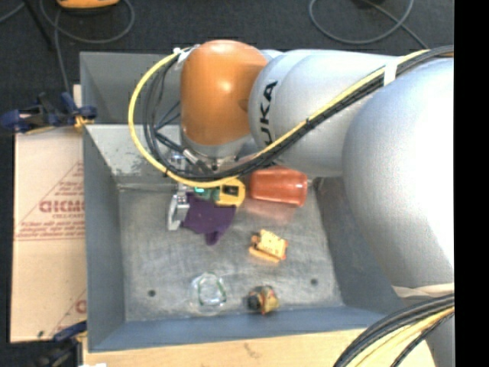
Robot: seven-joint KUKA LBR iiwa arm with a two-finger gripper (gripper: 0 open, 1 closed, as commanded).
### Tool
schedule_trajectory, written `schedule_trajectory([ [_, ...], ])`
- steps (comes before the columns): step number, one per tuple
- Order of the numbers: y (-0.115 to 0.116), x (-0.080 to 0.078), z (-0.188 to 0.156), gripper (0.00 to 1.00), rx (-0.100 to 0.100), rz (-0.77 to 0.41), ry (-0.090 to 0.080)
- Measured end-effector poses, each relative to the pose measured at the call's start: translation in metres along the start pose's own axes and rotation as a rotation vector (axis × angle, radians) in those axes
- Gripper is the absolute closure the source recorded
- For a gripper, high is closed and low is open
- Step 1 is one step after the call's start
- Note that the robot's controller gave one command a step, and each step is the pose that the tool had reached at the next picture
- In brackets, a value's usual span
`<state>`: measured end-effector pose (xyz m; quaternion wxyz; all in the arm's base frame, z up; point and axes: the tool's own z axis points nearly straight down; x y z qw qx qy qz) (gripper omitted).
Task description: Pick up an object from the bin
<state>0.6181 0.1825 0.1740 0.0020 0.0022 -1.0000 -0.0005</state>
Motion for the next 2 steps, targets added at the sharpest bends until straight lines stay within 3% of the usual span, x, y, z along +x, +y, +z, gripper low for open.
schedule_trajectory([
  [1,-0.001,-0.002,-0.005,0.0,-0.002,0.003,-0.008],
  [2,-0.029,-0.008,0.016,0.0,-0.001,-0.084,-0.012],
])
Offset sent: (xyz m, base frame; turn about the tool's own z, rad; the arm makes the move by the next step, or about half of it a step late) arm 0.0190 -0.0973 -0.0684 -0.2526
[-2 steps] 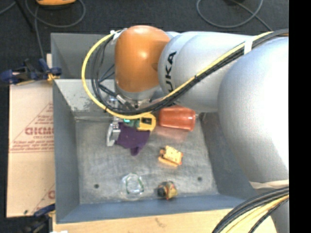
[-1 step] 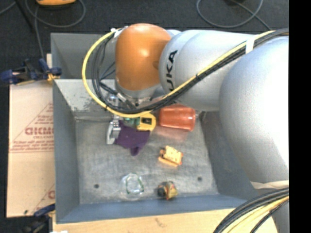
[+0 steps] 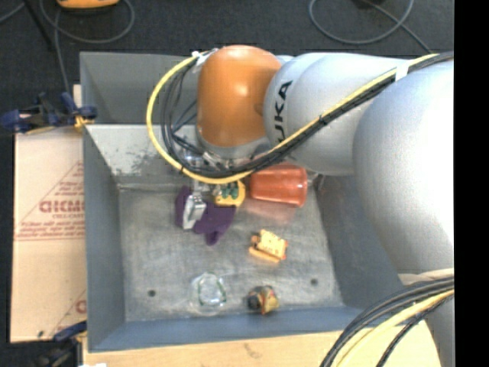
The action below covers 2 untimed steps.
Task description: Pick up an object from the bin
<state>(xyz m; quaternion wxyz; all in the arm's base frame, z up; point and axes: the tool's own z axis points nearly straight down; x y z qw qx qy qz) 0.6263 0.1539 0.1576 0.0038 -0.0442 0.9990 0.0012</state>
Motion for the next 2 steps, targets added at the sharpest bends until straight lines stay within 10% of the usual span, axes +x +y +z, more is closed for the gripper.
schedule_trajectory([
  [1,-0.022,0.0,-0.007,0.0,0.003,0.041,0.009],
  [2,-0.034,0.004,0.076,1.0,-0.001,-0.151,-0.003],
])
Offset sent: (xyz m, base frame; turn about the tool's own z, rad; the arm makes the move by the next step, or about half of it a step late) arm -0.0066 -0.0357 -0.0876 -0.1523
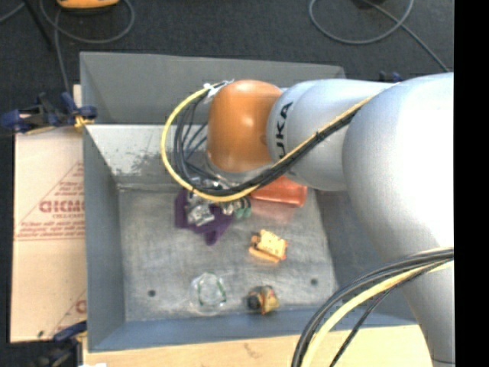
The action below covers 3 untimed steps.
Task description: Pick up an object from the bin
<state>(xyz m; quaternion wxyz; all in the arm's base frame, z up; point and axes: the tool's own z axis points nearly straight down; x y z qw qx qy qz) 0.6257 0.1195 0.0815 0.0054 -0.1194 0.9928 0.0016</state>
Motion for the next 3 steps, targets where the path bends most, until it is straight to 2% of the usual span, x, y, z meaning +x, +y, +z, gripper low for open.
schedule_trajectory([
  [1,0.0,0.0,0.0,1.0,0.0,0.001,0.0],
  [2,-0.011,0.013,-0.134,1.0,0.001,-0.377,0.008],
  [3,-0.011,0.013,-0.146,0.0,-0.001,-0.404,0.006],
])
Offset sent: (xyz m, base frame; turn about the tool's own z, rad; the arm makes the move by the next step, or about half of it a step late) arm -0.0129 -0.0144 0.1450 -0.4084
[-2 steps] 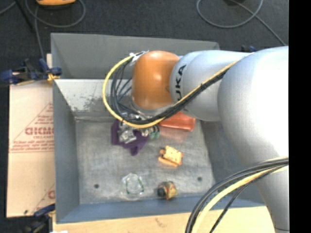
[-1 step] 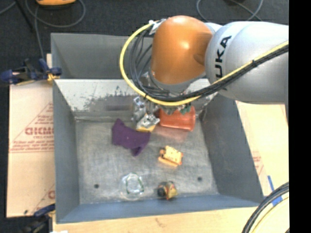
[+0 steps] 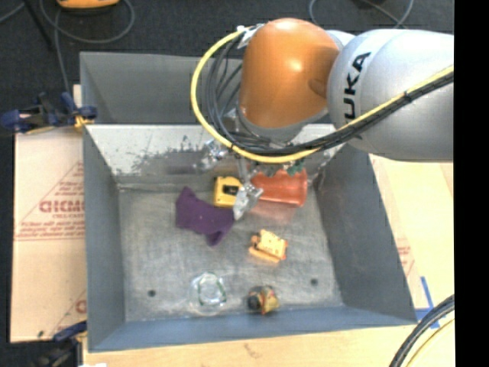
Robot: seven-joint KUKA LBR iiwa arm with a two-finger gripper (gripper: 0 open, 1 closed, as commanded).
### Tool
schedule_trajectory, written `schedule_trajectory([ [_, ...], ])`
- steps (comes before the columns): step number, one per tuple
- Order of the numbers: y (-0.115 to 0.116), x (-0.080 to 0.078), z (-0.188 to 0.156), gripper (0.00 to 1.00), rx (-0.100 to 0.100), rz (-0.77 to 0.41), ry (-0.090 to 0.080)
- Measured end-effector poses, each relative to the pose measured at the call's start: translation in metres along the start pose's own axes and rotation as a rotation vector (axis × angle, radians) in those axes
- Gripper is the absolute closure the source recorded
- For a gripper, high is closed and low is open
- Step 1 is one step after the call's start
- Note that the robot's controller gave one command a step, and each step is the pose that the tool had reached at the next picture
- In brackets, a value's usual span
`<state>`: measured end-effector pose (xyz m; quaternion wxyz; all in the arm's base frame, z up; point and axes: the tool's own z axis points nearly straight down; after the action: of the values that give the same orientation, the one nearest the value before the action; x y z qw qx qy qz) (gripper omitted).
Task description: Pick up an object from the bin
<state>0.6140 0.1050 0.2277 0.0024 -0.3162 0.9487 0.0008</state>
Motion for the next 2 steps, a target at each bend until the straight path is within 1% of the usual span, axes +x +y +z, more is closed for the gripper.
schedule_trajectory([
  [1,0.0,0.0,0.0,0.0,0.0,0.001,0.0],
  [2,0.009,0.001,0.044,0.0,0.005,0.02,-0.007],
])
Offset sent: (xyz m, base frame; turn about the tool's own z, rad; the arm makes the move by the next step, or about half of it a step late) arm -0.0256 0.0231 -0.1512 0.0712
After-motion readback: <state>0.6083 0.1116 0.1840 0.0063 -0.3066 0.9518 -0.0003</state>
